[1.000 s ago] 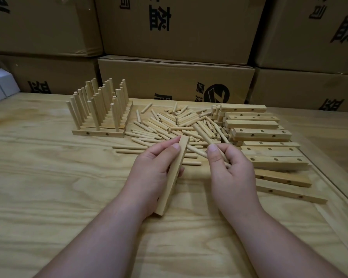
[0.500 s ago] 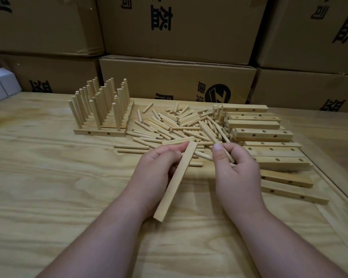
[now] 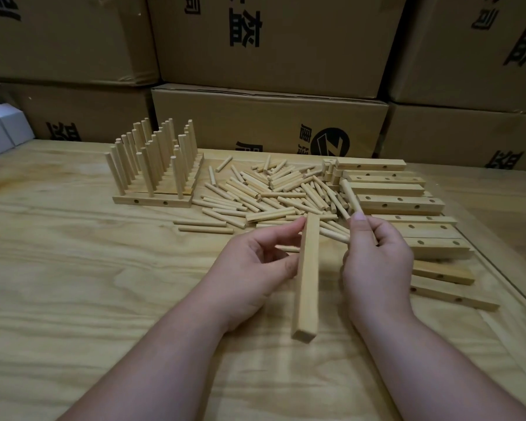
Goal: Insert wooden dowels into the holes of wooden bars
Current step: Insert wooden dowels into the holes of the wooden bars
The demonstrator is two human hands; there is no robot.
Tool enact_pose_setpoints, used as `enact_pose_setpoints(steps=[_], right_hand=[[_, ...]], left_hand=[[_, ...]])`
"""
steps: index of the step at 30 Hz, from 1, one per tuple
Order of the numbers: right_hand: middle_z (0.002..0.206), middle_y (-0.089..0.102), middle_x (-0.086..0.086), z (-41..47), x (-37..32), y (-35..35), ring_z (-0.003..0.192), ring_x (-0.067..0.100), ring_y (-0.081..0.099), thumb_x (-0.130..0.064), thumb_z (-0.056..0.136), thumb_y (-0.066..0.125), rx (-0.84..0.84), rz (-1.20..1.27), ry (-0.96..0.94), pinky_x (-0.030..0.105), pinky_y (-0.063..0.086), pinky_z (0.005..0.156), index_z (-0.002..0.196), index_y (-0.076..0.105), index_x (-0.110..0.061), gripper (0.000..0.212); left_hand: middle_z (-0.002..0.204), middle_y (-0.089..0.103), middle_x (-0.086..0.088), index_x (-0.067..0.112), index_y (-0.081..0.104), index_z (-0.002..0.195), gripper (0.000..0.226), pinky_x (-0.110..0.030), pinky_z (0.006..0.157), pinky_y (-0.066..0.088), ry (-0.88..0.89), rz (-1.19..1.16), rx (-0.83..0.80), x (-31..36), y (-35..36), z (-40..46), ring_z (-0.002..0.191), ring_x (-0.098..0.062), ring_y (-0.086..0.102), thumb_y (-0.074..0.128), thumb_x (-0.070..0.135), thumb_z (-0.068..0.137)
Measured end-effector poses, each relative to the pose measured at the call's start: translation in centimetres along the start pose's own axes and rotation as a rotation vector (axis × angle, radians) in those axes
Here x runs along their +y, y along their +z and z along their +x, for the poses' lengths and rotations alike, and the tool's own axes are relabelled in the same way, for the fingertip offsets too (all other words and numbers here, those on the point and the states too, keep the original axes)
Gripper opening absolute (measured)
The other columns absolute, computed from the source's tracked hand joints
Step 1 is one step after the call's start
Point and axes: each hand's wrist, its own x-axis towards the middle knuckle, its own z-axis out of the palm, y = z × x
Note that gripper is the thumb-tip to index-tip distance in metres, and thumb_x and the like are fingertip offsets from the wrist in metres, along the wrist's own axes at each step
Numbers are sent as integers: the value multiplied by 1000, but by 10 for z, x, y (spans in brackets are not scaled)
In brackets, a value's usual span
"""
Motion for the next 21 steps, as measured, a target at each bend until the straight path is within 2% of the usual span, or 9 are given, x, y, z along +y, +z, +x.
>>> enact_pose_setpoints(steps=[3, 5, 8, 10, 12, 14, 16, 18, 21], right_hand=[[69, 65, -10, -2, -1, 1, 67, 7, 58, -39, 96, 60, -15, -8, -33, 28, 44, 64, 86, 69, -24, 21], [71, 65, -15, -4, -2, 1, 69, 0, 58, -37, 96, 61, -27, -38, -77, 22, 45, 64, 83, 69, -24, 20], [64, 62, -22, -7, -4, 1, 61, -5, 54, -33, 96, 62, -62, -76, -132, 9, 39, 54, 81, 67, -23, 19], [65, 62, -23, -9, -5, 2, 61, -6, 55, -31, 96, 63, -97, -84, -161, 7, 39, 54, 81, 67, -23, 17], [66, 63, -22, -12, -6, 3, 62, -5, 56, -31, 96, 63, -134, -92, -190, 6, 40, 55, 82, 66, -24, 16], [61, 59, -22, -15, -7, 3, 59, -4, 55, -29, 97, 62, -172, -90, -220, 6, 39, 54, 80, 65, -25, 18], [58, 57, -22, -16, -7, 3, 57, -4, 52, -27, 98, 61, -207, -80, -242, 7, 38, 53, 79, 65, -26, 20], [55, 53, -21, -16, -7, 3, 52, -2, 47, -25, 99, 60, -241, -61, -241, 8, 35, 49, 80, 66, -25, 20], [58, 54, -17, -17, -7, 3, 51, 0, 46, -24, 100, 57, -297, -39, -233, 11, 35, 47, 86, 69, -27, 19]], left_hand=[[108, 76, 7, 26, 80, 93, 36, -20, 75, 53, 56, -2, 139, -1, 0, 1, 87, -9, 68, 88, 34, 59], [111, 74, 6, 27, 75, 77, 24, -21, 72, 52, 109, 19, 182, -4, 1, 2, 81, -8, 66, 89, 36, 60], [97, 76, 2, 24, 66, 69, 21, -18, 69, 51, 193, 4, 196, -5, 1, 3, 74, -5, 68, 87, 31, 71], [79, 72, 5, 29, 65, 76, 18, -21, 70, 51, 188, 30, 230, -5, 0, 3, 73, -6, 66, 83, 29, 77], [70, 62, 5, 36, 65, 101, 22, -25, 69, 49, 135, 22, 213, -4, -1, 3, 68, -10, 59, 76, 32, 82], [65, 53, 7, 39, 59, 127, 40, -18, 63, 46, 95, 37, 171, -5, -3, 2, 60, -7, 51, 70, 28, 90], [60, 48, 11, 39, 52, 139, 49, -11, 60, 46, 80, 56, 159, -5, -4, 1, 53, -1, 48, 66, 23, 95], [61, 55, 12, 37, 43, 146, 57, -6, 61, 46, 51, 50, 164, -4, -3, 0, 55, 3, 54, 64, 18, 97], [74, 70, 6, 39, 35, 150, 71, -16, 61, 49, -5, -31, 157, -2, -1, 3, 62, -3, 61, 62, 21, 87]])
